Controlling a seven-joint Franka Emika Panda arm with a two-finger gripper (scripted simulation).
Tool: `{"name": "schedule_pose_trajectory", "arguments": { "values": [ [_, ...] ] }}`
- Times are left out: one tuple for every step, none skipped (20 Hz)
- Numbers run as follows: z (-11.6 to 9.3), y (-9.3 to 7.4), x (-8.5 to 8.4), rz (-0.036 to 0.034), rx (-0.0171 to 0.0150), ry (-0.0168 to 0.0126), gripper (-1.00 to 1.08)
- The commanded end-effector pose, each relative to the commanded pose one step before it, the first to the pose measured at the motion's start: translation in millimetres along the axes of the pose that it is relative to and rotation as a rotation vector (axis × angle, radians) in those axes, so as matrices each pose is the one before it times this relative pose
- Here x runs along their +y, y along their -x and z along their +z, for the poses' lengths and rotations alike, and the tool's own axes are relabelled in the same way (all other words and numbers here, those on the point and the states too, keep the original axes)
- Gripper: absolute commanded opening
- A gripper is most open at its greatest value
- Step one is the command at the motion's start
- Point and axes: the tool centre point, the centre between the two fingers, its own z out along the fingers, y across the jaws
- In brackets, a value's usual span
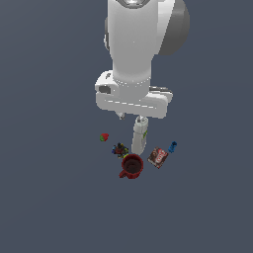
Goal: Pick up a designated object from a clutter of objects.
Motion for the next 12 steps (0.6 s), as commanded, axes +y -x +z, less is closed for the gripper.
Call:
{"name": "schedule_pose_trajectory", "arguments": {
  "values": [
    [7.16, -7.06, -2.45, 0.06652, -0.00646, -0.00341, 0.28],
    [2.95, -2.81, -1.16, 0.02712, -0.00255, -0.00112, 0.28],
    [2.99, -2.77, -1.22, 0.02713, -0.00254, -0.00096, 0.28],
    [3.03, -2.72, -1.28, 0.02713, -0.00252, -0.00081, 0.28],
    [3.07, -2.67, -1.34, 0.02712, -0.0025, -0.00066, 0.28],
    [3.1, -2.62, -1.4, 0.02713, -0.00247, -0.00052, 0.28],
    [3.14, -2.57, -1.45, 0.02713, -0.00244, -0.00037, 0.28],
    [3.18, -2.51, -1.51, 0.02712, -0.0024, -0.00023, 0.28],
    [3.22, -2.46, -1.56, 0.02711, -0.00235, -0.00009, 0.28],
    [3.25, -2.4, -1.61, 0.02712, -0.0023, 0.00005, 0.28],
    [3.29, -2.34, -1.66, 0.02709, -0.00224, 0.00018, 0.28],
    [3.33, -2.28, -1.7, 0.0271, -0.00217, 0.00031, 0.28]
  ]
}}
